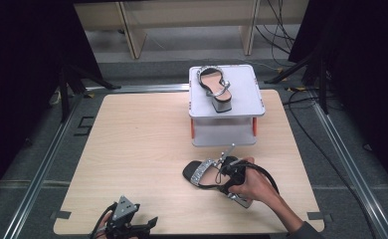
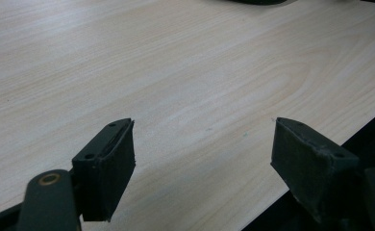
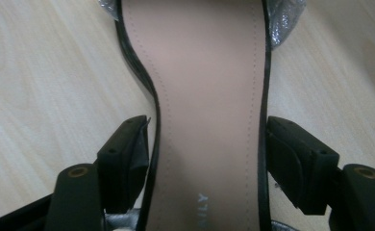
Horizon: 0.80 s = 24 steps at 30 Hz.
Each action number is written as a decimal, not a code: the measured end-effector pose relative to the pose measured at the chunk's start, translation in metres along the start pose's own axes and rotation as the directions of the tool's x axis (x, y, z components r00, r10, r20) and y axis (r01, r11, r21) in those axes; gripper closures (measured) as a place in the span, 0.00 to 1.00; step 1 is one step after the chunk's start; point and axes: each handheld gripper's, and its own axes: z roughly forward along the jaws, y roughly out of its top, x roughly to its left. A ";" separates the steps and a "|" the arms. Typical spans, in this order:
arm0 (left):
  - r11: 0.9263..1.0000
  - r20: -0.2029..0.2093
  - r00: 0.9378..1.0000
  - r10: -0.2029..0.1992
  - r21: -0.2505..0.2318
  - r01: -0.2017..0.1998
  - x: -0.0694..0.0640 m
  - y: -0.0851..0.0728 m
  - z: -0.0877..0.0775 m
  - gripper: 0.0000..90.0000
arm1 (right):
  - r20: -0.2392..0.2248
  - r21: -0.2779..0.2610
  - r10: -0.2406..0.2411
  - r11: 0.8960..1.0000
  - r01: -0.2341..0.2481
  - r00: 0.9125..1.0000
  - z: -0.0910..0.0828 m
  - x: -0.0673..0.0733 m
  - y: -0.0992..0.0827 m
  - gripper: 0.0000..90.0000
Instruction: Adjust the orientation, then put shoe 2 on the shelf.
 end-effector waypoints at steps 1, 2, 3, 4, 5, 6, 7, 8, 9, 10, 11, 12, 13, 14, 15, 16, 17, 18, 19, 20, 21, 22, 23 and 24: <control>1.000 0.006 1.000 -0.027 0.002 0.027 -0.002 0.000 -0.001 0.25 | -0.023 0.006 -0.011 1.000 0.011 1.000 0.002 -0.004 0.000 0.41; 1.000 0.008 1.000 -0.029 0.004 0.029 -0.002 -0.001 -0.001 0.25 | -0.023 0.006 -0.011 1.000 0.011 1.000 0.002 -0.004 0.000 0.41; 1.000 0.008 1.000 -0.029 0.003 0.029 -0.002 -0.001 -0.001 0.25 | -0.035 0.002 -0.006 1.000 0.006 0.999 0.003 -0.004 0.000 0.42; 1.000 0.008 1.000 -0.027 0.002 0.027 -0.002 0.000 -0.001 0.25 | -0.042 0.030 0.033 0.999 -0.032 0.999 0.003 -0.001 0.000 0.43; 1.000 0.008 1.000 -0.027 0.002 0.027 -0.002 0.000 -0.001 0.25 | -0.042 0.030 0.033 0.999 -0.032 0.999 0.003 -0.001 0.000 0.43; 1.000 0.006 1.000 -0.005 -0.002 0.005 -0.001 0.000 0.000 0.25 | -0.032 0.023 -0.022 0.999 0.023 0.999 0.007 -0.003 0.000 0.43; 1.000 0.006 1.000 -0.005 -0.002 0.005 -0.001 0.000 0.000 0.25 | -0.026 0.025 -0.020 0.999 0.020 0.999 0.008 -0.001 0.000 0.43; 1.000 0.007 1.000 -0.017 0.001 0.017 -0.002 0.000 -0.001 0.25 | -0.022 0.032 -0.018 0.999 0.018 1.000 0.008 0.000 0.000 0.43; 1.000 0.000 1.000 0.004 0.001 -0.004 0.000 0.000 -0.001 0.25 | -0.018 0.030 -0.023 0.999 0.024 1.000 0.008 0.000 0.000 0.44; 0.999 0.006 0.999 -0.032 -0.005 0.032 -0.002 -0.001 -0.001 0.25 | -0.011 0.027 -0.036 0.999 0.036 0.999 0.008 -0.001 0.000 0.45; 0.999 0.006 0.999 -0.036 -0.003 0.036 -0.002 -0.001 -0.001 0.25 | -0.001 0.034 -0.024 0.999 0.024 1.000 0.008 0.000 0.000 0.45; 0.999 0.006 0.999 -0.036 -0.003 0.036 -0.002 -0.001 -0.001 0.25 | -0.001 0.034 -0.024 0.999 0.024 1.000 0.008 0.000 0.000 0.45; 0.999 0.007 0.999 -0.032 -0.006 0.032 -0.001 0.000 -0.001 0.25 | -0.001 0.036 -0.047 0.998 0.047 0.999 0.007 0.000 0.001 0.46; 0.999 0.007 0.999 -0.032 -0.006 0.032 -0.001 0.000 -0.001 0.25 | 0.004 0.042 -0.058 0.997 0.058 0.998 0.006 0.000 0.001 0.47; 1.000 0.010 1.000 -0.025 -0.007 0.025 -0.001 0.000 -0.001 0.25 | -0.007 0.038 -0.068 0.997 0.069 0.998 0.005 -0.002 0.001 0.47; 1.000 0.010 1.000 -0.025 -0.007 0.025 -0.001 0.000 -0.001 0.25 | -0.007 0.038 -0.068 0.997 0.069 0.998 0.005 -0.002 0.001 0.47; 0.999 0.009 0.999 -0.032 -0.008 0.032 -0.001 0.000 -0.001 0.25 | -0.016 0.038 -0.083 0.996 0.084 0.996 0.005 -0.003 0.001 0.47; 0.998 0.006 0.998 -0.055 -0.010 0.055 -0.002 0.000 -0.001 0.25 | -0.021 0.036 -0.093 0.995 0.093 0.995 0.005 -0.006 0.000 0.47; 0.999 0.008 0.999 -0.048 -0.007 0.048 -0.002 0.000 -0.001 0.25 | -0.029 0.040 -0.071 0.997 0.073 0.997 0.005 -0.006 0.000 0.47; 0.998 0.007 0.999 -0.054 -0.009 0.054 -0.002 -0.001 -0.001 0.25 | -0.024 0.034 -0.076 0.996 0.077 0.997 0.006 -0.006 0.000 0.47; 0.999 0.008 0.999 -0.054 -0.009 0.054 -0.002 -0.001 -0.001 0.25 | -0.019 0.043 -0.062 0.997 0.063 0.998 0.007 -0.004 0.000 0.45; 0.999 0.008 0.999 -0.052 -0.008 0.052 -0.002 0.000 -0.001 0.25 | -0.011 0.049 -0.080 0.996 0.080 0.997 0.008 -0.004 0.000 0.45; 0.999 0.009 0.999 -0.038 -0.005 0.038 -0.001 -0.001 -0.001 0.25 | 0.001 0.053 -0.080 0.995 0.080 0.997 0.008 -0.003 0.001 0.47; 0.999 0.009 0.999 -0.038 -0.005 0.038 -0.001 -0.001 -0.001 0.25 | 0.001 0.053 -0.080 0.995 0.080 0.997 0.008 -0.003 0.001 0.47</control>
